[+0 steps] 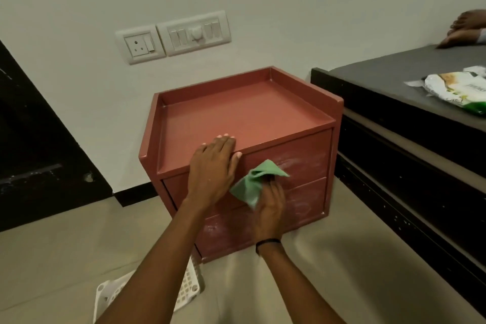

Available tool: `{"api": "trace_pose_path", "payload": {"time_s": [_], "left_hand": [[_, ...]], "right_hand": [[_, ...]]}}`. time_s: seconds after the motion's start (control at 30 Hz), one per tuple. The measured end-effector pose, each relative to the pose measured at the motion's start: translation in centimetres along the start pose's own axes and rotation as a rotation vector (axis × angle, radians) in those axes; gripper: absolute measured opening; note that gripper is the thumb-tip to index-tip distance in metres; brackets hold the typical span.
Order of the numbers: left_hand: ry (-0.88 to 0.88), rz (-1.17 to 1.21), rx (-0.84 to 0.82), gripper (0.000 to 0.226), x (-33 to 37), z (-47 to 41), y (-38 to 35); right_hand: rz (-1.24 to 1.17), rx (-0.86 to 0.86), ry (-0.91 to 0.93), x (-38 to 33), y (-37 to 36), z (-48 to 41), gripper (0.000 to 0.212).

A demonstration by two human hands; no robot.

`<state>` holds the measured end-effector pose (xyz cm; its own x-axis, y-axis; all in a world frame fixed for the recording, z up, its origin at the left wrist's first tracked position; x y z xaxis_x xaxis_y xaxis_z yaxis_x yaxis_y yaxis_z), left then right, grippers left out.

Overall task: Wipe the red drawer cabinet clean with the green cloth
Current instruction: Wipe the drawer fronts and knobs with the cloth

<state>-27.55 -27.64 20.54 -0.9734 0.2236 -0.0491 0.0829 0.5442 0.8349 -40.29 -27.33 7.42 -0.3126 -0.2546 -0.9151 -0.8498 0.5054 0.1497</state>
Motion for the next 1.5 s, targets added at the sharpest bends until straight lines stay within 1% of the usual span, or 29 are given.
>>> {"api": "trace_pose_path", "payload": {"time_s": [0.07,0.1,0.13,0.17,0.2,0.23,0.27,0.3,0.33,0.37,0.4,0.47,0.63,0.67,0.8,0.93,1.03,1.17,1.27,1.37,1.5], "left_hand": [[-0.005,0.007,-0.001,0.044,-0.5,0.4,0.1],[-0.014,0.003,-0.003,0.045,-0.7,0.6,0.1],[-0.022,0.001,-0.006,0.046,-0.9,0.6,0.0],[-0.026,0.003,-0.009,0.046,-1.0,0.6,-0.1],[-0.024,0.008,-0.011,0.045,-1.1,0.6,-0.2],[-0.016,0.014,-0.005,0.044,-1.0,0.6,-0.2],[-0.003,0.021,0.009,0.042,-1.0,0.5,-0.2],[0.010,0.024,0.028,0.041,-0.8,0.4,-0.1],[0.024,0.022,0.044,0.039,-0.5,0.2,0.0],[0.035,0.016,0.050,0.039,-0.3,0.2,0.0],[0.041,0.007,0.047,0.039,0.0,0.2,-0.1],[0.032,-0.014,0.035,0.041,0.1,0.4,-0.3],[-0.013,-0.035,0.047,0.041,-0.7,0.7,-0.5],[-0.019,-0.037,0.050,0.040,-0.8,0.7,-0.5],[-0.029,-0.056,0.068,0.039,-0.7,0.7,-0.4],[-0.026,-0.039,0.075,0.038,-0.7,0.7,-0.4],[-0.027,-0.026,0.075,0.038,-1.0,0.7,-0.6],[-0.024,-0.025,0.063,0.040,-1.5,1.0,-0.6],[-0.021,0.005,0.057,0.041,-1.9,1.2,-0.2],[-0.045,0.018,0.019,0.045,-2.2,1.4,-0.1],[-0.041,0.032,0.009,0.049,-2.2,1.4,-0.1]], "right_hand": [[-0.154,0.320,-0.352,2.5,3.4,-0.6,0.024],[-0.183,0.465,-0.497,3.9,5.1,-0.5,0.024],[-0.166,0.566,-0.547,4.6,6.5,-0.3,0.029],[-0.146,0.614,-0.520,4.5,7.5,-0.2,0.034],[-0.120,0.602,-0.434,3.9,7.8,-0.2,0.035],[-0.067,0.544,-0.286,2.8,7.1,-0.2,0.034],[-0.019,0.429,-0.123,1.5,5.3,0.0,0.034],[0.000,0.270,-0.008,0.5,2.9,0.5,0.037],[-0.017,0.121,0.039,-0.1,0.8,1.1,0.044],[-0.029,0.024,0.056,-0.3,-0.9,1.8,0.051],[-0.034,-0.008,0.068,-0.1,-1.8,2.2,0.055],[-0.022,-0.002,0.112,0.6,-2.4,2.3,0.057],[0.105,-0.016,0.362,1.1,-3.5,0.5,0.053],[0.124,-0.010,0.373,1.2,-4.0,0.3,0.054],[0.138,0.014,0.322,2.3,-5.0,1.6,0.056],[0.250,-0.037,0.347,3.9,-5.0,3.6,0.060],[0.350,-0.079,0.330,4.4,-5.5,3.9,0.055],[0.445,-0.057,0.258,3.4,-6.9,3.8,0.068],[0.401,-0.014,0.197,2.6,-7.5,3.9,0.069],[0.323,0.028,0.092,1.4,-8.1,4.0,0.070],[0.131,0.094,-0.066,-0.9,-8.7,3.4,0.069]]}}
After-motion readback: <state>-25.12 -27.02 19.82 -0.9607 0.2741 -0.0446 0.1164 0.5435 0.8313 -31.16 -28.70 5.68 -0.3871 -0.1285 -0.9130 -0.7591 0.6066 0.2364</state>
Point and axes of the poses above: each hand's wrist, its own z-axis away from the middle knuckle, its own y-axis out of the back of the hand, x = y × z, the point moved 5 cm from there along -z, towards the middle knuckle, and after that the axes turned 7 degrees about -y, right-handed, at the moved point
